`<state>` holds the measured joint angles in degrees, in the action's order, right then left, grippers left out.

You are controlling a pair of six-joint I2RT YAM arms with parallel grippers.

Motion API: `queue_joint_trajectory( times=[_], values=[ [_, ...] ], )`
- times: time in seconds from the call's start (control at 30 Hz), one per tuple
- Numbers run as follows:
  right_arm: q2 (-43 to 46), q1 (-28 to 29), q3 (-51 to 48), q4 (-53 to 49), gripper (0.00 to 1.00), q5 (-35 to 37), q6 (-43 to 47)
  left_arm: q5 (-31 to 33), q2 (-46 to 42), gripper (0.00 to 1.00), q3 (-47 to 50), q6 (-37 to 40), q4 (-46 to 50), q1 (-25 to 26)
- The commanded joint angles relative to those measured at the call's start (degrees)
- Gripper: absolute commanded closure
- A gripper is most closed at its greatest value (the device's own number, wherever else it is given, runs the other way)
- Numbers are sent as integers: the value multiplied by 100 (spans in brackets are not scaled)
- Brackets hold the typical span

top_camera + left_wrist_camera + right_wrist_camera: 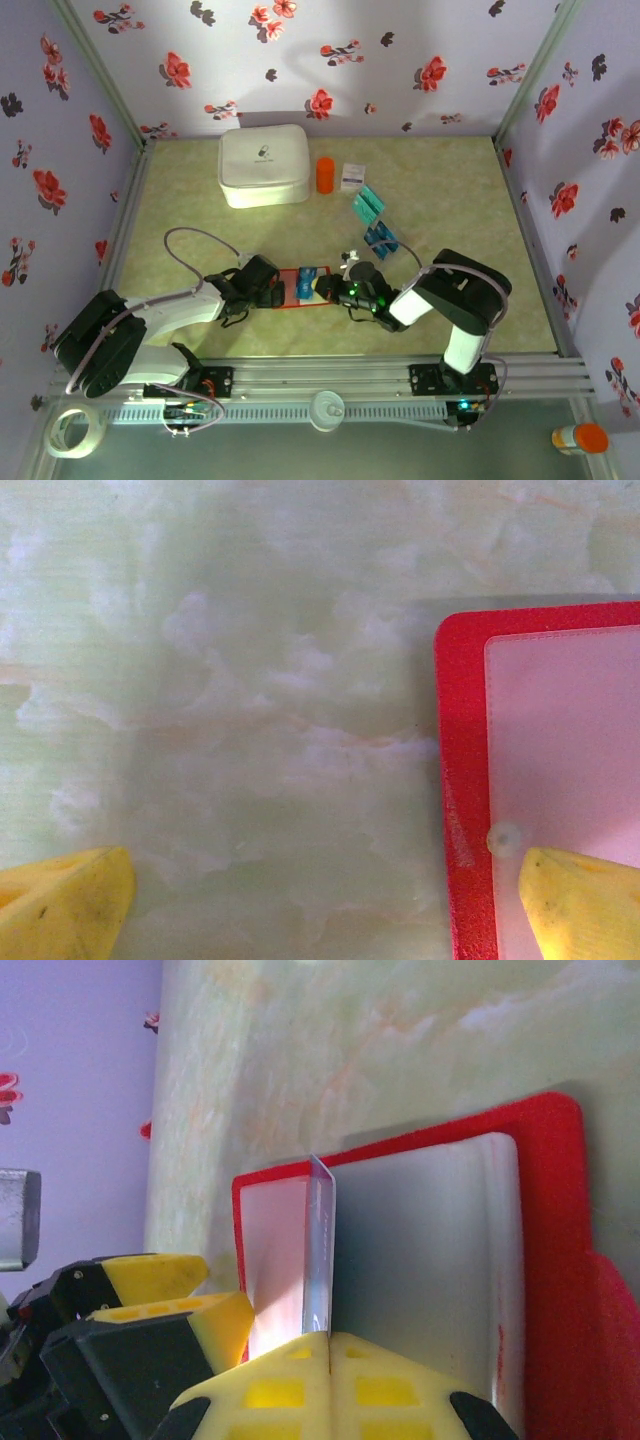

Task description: Put the credit cards into the card holder

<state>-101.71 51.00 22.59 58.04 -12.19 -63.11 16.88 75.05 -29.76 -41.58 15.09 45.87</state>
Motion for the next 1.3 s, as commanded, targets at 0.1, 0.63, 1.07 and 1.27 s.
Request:
queue_joint_trajectory(
  times=[0.1,0.63,1.07,1.27],
  values=[
    [-70,37,3,-233,100,-201,11,212,76,0,-55,28,147,-15],
    [95,-10,141,-1178,100,-442,173,217,89,0,-65,34,143,-21],
    [-102,-183,461,-1744,100,-967,335,211,107,0,-60,37,125,-16],
    [-227,-290,621,-1912,100,-1217,388,219,104,0,-73,56,119,-12]
  ],
)
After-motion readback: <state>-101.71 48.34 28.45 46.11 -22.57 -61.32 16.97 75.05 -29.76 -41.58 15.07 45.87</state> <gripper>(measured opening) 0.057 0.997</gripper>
